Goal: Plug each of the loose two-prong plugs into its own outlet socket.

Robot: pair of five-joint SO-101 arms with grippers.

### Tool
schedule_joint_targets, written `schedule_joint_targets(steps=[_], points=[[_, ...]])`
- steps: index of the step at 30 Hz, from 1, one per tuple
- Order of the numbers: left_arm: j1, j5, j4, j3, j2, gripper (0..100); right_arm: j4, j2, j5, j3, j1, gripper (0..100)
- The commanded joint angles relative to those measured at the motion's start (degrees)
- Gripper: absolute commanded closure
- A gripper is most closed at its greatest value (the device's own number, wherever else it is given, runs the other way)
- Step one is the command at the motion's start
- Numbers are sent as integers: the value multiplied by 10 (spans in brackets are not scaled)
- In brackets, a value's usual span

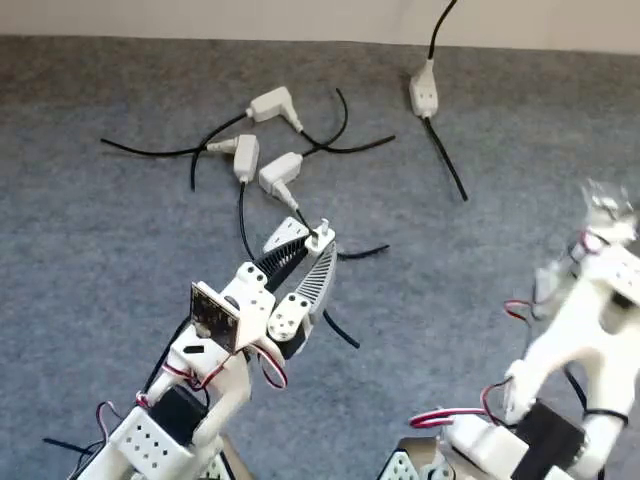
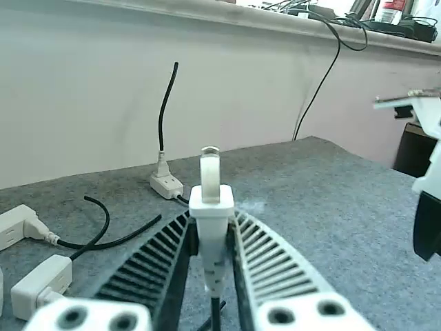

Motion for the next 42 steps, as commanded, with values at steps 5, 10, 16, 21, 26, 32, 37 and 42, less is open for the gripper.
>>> schedule_joint_targets(steps=[5, 10, 16, 21, 26, 32, 37, 42], points=[[8, 1, 3, 13, -9, 995, 114, -12, -78, -208, -171, 991], [8, 1, 12, 13, -9, 995, 166, -24, -80, -362, -269, 991], [15, 1, 21, 13, -9, 995, 163, -131, -79, -375, -402, 991], [15, 1, 21, 13, -9, 995, 162, -197, -80, -356, -535, 991], [15, -1, 21, 13, -9, 995, 138, -201, -80, -336, -651, 991], [15, -1, 21, 13, -14, 995, 88, -201, -80, -268, -680, 991], [15, -1, 21, 12, -15, 995, 25, -203, -80, -168, -680, 991], [15, -1, 21, 12, -15, 995, 0, -207, -80, -127, -680, 991]])
